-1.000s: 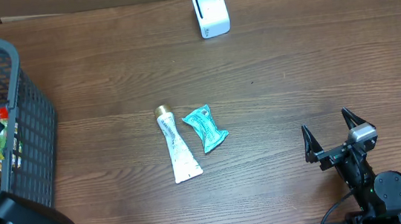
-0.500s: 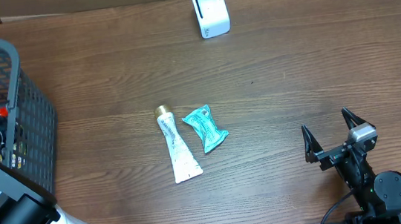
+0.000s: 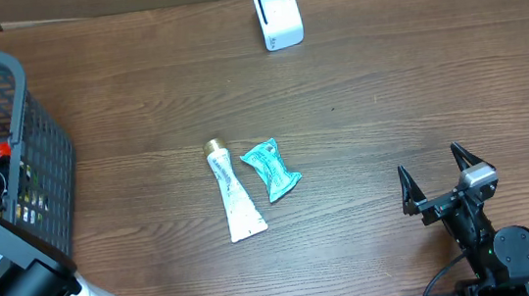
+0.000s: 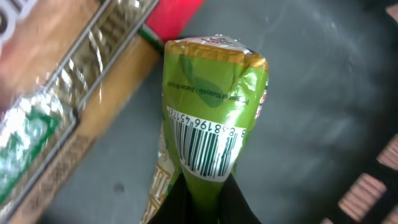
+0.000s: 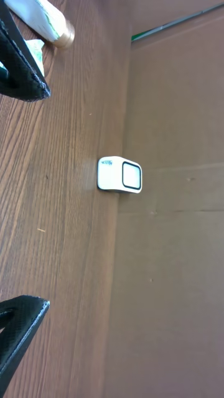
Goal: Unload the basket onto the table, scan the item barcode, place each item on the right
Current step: 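Reach the left gripper into the basket and grasp the green bottle, then place the green bottle on the table left of the toothpaste tube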
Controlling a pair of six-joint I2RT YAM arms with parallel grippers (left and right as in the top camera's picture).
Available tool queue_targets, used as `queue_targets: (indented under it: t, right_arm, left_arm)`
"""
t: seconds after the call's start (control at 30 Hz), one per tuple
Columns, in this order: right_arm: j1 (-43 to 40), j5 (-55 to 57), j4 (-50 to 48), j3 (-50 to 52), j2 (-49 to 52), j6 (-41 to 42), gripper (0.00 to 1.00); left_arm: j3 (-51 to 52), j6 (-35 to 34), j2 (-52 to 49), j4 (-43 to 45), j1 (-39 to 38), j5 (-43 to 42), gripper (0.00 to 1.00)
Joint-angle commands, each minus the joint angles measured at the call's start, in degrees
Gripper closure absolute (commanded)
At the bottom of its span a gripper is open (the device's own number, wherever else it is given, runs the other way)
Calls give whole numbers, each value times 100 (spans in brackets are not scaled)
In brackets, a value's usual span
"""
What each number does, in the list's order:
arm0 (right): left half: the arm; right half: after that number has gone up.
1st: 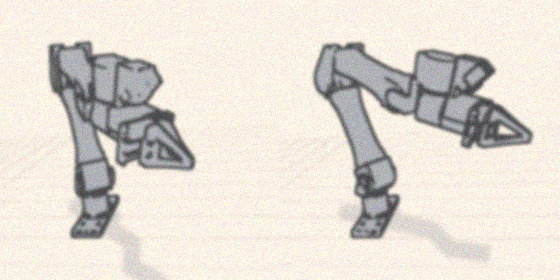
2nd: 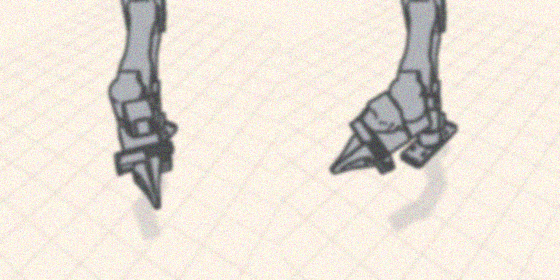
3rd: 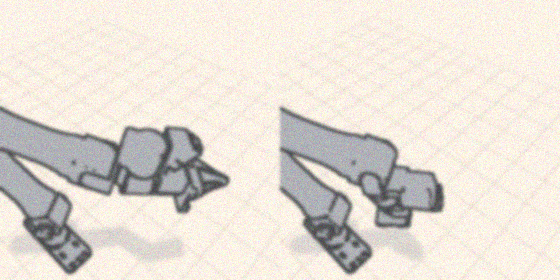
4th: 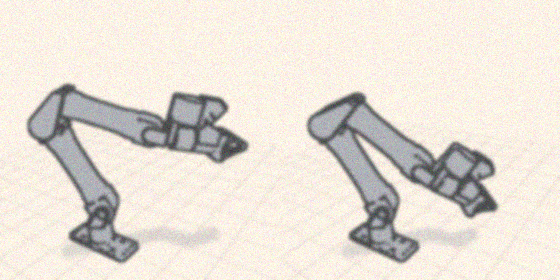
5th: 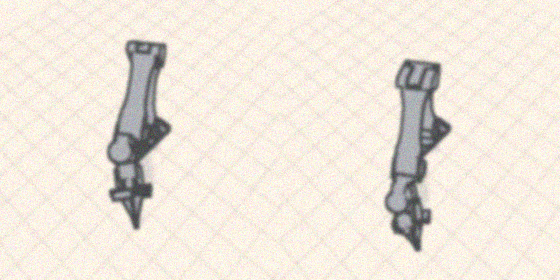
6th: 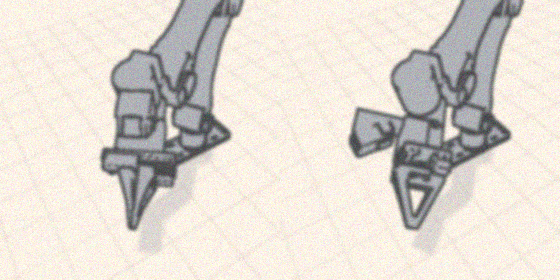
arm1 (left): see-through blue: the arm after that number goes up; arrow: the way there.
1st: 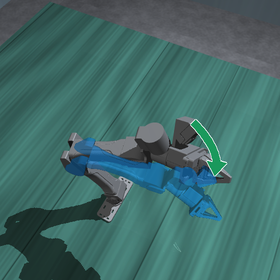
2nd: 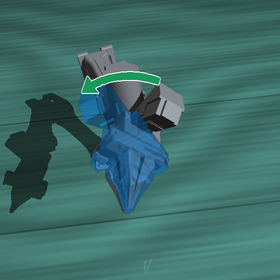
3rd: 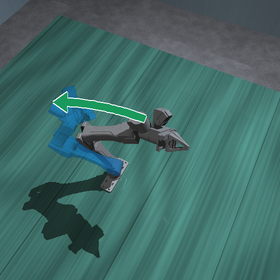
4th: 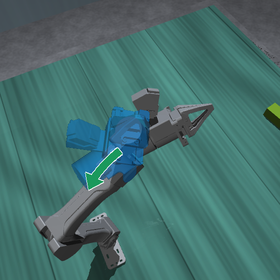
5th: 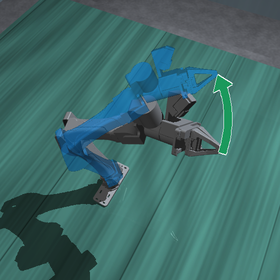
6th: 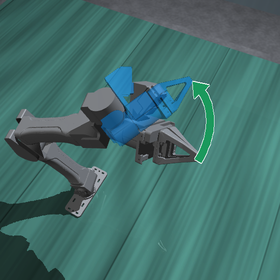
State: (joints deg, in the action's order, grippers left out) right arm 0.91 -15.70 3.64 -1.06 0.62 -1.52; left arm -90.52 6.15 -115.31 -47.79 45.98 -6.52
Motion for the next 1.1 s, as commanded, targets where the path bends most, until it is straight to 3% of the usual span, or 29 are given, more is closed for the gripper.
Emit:
queue_targets:
  t: [0.0, 0.23, 0.4, 0.53, 0.7, 0.87, 1.07]
  right_arm:
    - [37, -22, -35, 61, -46, -24, 0]
    - [37, -20, -35, 61, -46, -24, 0]
    - [37, -22, -35, 61, -46, -24, 0]
    - [37, -22, -35, 61, -46, -24, 0]
    - [37, -22, -35, 61, -46, -24, 0]
    - [37, -22, -35, 61, -46, -24, 0]
    - [37, -22, -35, 61, -46, -24, 0]
  left_arm:
    - [-282, -463, 844, -52, -22, -98, 96]
    - [-1423, -837, 2601, -455, -85, -240, 96]
    - [-1652, -898, 3609, -774, -442, -503, 96]
    - [-1650, -920, 4234, -1344, -1097, -680, 96]
    - [-1604, -944, 4391, -2430, -2605, -1003, 96]
    - [-896, -1141, 4175, -2763, -3873, -999, 96]
    - [1036, -1604, 3858, -1963, -5071, -999, 96]
